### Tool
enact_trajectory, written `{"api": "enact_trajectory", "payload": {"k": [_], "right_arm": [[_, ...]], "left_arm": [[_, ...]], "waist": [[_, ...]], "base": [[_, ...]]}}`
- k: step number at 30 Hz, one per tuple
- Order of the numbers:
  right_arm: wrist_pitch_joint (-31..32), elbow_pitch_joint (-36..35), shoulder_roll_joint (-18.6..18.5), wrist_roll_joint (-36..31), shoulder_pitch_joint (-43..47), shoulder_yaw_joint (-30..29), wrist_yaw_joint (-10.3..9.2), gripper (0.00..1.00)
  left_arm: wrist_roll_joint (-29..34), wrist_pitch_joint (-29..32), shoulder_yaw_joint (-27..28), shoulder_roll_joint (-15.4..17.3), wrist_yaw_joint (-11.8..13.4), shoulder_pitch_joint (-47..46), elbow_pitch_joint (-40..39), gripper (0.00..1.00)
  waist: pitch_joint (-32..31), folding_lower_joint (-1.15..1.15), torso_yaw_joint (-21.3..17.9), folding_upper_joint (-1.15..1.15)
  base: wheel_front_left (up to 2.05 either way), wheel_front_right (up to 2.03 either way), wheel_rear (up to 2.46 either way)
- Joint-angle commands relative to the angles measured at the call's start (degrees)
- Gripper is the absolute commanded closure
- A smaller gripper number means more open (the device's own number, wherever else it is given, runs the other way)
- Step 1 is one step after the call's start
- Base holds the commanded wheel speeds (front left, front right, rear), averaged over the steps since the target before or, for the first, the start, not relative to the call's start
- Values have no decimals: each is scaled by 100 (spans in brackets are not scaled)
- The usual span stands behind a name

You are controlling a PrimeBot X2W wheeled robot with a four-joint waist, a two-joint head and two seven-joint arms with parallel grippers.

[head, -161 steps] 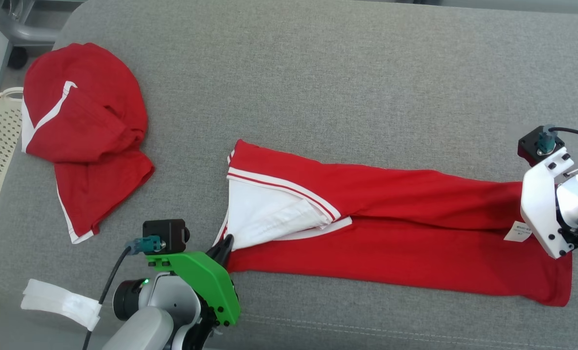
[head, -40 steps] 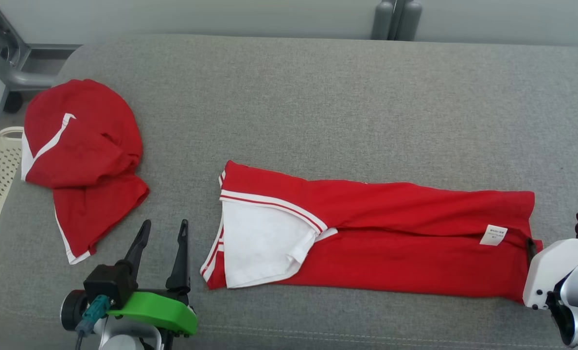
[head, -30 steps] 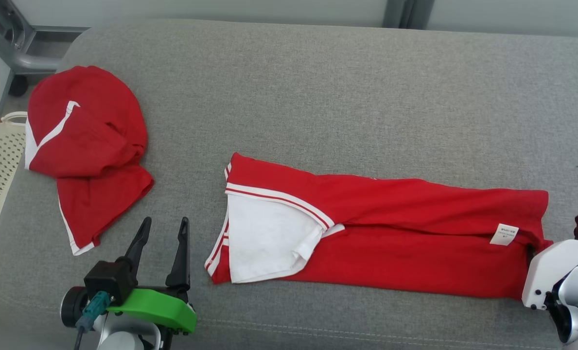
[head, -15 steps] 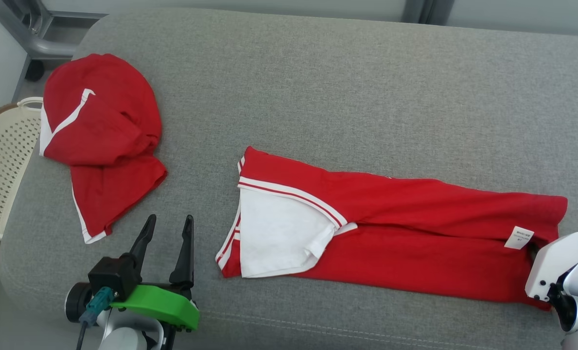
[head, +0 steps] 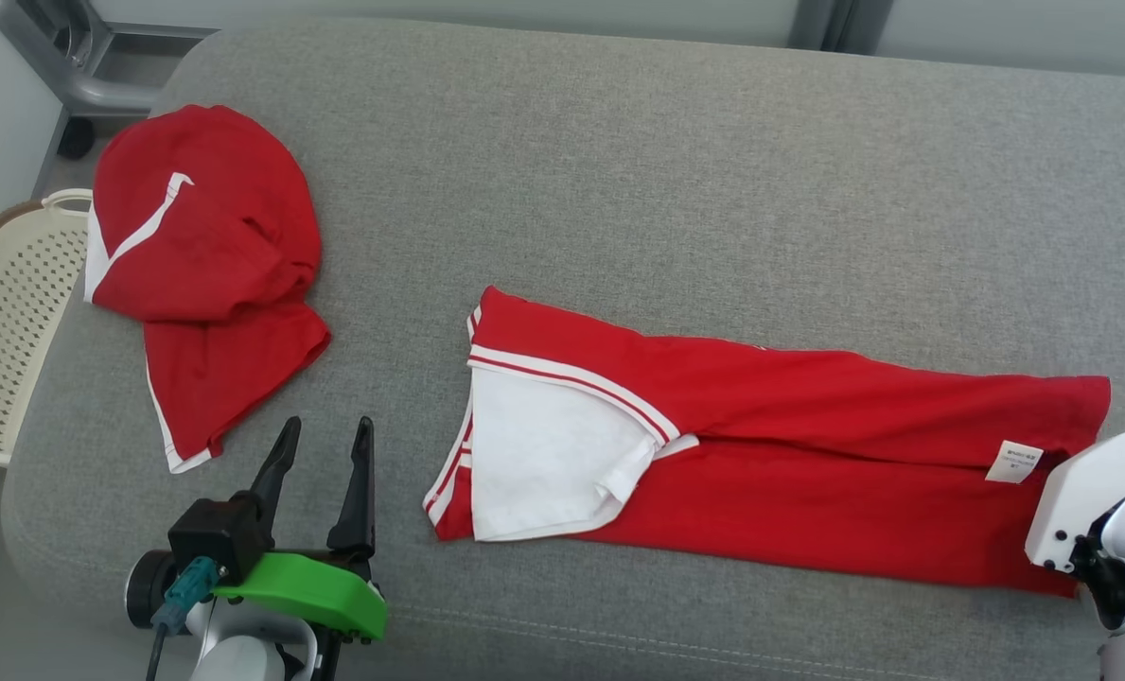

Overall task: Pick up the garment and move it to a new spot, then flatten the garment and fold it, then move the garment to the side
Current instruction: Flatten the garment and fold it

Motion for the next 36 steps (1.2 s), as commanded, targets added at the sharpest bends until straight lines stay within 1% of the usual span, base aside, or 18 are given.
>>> {"api": "enact_trajectory", "payload": {"k": [1,7,16,21,25,27,30,31,36], "right_arm": [[53,-103,-20,-72,8,-79,-1,100],[334,-565,-49,-409,55,-365,-5,100],[757,-1264,-385,-634,248,-822,-5,100],[916,-1545,-437,-844,324,-1073,-5,100],[1012,-1654,-365,-1010,374,-1124,-4,100],[1050,-1665,-324,-978,425,-1037,-4,100],[1127,-1672,-266,-765,471,-719,-4,100],[1127,-1672,-266,-765,471,-719,-4,100],[1158,-1720,-241,-446,532,34,-4,100]], "left_arm": [[25,-17,25,-14,-30,-46,4,0],[48,-17,20,-21,-49,-38,16,0],[47,-17,26,-21,-67,-21,38,0],[66,-17,28,-20,-75,-8,66,0],[51,-17,14,-17,-84,45,106,0],[55,-17,0,-10,-83,65,117,0],[54,-17,-6,21,-88,80,132,0],[54,-17,-6,21,-88,80,132,0],[23,-12,-28,67,-83,130,149,0]], "waist": [[-13,0,-26,0],[-37,0,-58,0],[-50,0,-73,0],[-120,0,-72,0],[-223,0,-62,0],[-266,0,-61,0],[-313,0,-69,0],[-313,0,-69,0],[-402,0,-94,0]], "base": [[0,0,0],[0,0,0],[0,0,0],[0,0,0],[0,0,0],[0,0,0],[0,0,0],[0,0,0],[0,0,0]]}}
